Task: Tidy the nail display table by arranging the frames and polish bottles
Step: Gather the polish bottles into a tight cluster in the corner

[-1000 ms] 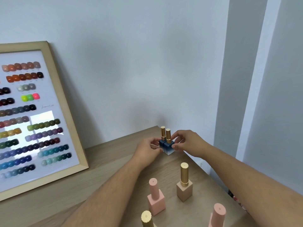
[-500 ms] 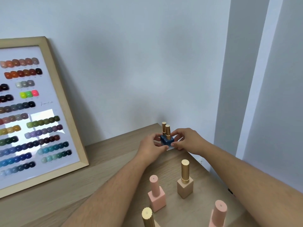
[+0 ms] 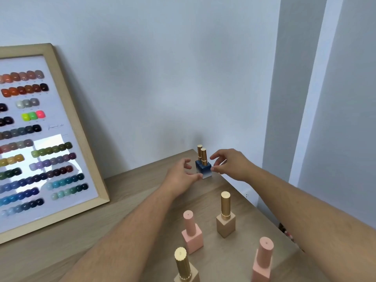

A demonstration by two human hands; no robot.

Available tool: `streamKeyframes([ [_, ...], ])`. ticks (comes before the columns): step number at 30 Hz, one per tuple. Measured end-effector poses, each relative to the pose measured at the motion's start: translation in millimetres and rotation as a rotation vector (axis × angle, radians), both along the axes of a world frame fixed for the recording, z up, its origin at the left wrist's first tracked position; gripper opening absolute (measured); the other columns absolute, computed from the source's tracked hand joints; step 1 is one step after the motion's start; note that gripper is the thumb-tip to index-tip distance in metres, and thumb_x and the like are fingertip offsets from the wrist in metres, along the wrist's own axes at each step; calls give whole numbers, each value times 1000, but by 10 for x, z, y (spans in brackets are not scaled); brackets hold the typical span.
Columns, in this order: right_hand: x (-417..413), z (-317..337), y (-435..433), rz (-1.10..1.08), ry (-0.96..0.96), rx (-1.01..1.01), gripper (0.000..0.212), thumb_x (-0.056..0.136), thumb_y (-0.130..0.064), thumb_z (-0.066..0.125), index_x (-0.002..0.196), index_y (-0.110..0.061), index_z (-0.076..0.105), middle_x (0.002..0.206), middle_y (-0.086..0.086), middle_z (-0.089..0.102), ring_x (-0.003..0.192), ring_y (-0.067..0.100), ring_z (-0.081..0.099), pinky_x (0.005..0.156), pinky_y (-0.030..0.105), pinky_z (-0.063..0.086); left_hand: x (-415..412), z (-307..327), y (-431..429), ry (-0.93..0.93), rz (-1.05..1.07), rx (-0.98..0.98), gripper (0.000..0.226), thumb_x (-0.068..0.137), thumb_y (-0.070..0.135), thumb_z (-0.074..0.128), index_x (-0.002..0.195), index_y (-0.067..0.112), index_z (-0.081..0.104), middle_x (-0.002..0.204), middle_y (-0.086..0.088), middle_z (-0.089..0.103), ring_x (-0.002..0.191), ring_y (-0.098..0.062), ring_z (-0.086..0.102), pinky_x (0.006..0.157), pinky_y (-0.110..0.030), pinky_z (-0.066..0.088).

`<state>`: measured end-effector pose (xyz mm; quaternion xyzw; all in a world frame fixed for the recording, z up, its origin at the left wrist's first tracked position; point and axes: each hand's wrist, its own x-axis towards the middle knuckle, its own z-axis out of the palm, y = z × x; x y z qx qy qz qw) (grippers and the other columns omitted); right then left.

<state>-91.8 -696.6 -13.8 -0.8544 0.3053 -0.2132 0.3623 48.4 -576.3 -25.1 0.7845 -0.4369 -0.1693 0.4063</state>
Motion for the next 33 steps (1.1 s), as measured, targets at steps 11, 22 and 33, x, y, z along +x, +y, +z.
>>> streamKeyframes([
  [11, -924, 839, 863, 130, -146, 0, 17, 80, -22, 71, 96, -25, 68, 80, -1, 69, 69, 8, 63, 69, 24, 55, -410, 752, 1236, -66, -123, -179, 22, 82, 29, 66, 99, 43, 60, 107, 15, 58, 90, 10, 55, 68, -17, 40],
  [22, -1664, 928, 1613, 167, 149, -172, 13, 79, -35, 69, 92, -36, 68, 87, -13, 68, 78, 0, 61, 73, 22, 49, -895, 879, 2112, -236, -367, 35, 23, 78, 37, 69, 99, 42, 62, 99, 20, 62, 86, 6, 57, 71, -19, 46],
  [33, -1832, 917, 1958, 215, 422, -254, 21, 69, -48, 74, 85, -38, 67, 83, -16, 63, 69, -1, 58, 68, 23, 49, -1049, 803, 2444, -288, -371, 166, 23, 70, 39, 77, 90, 38, 66, 87, 12, 63, 70, -2, 56, 61, -15, 47],
])
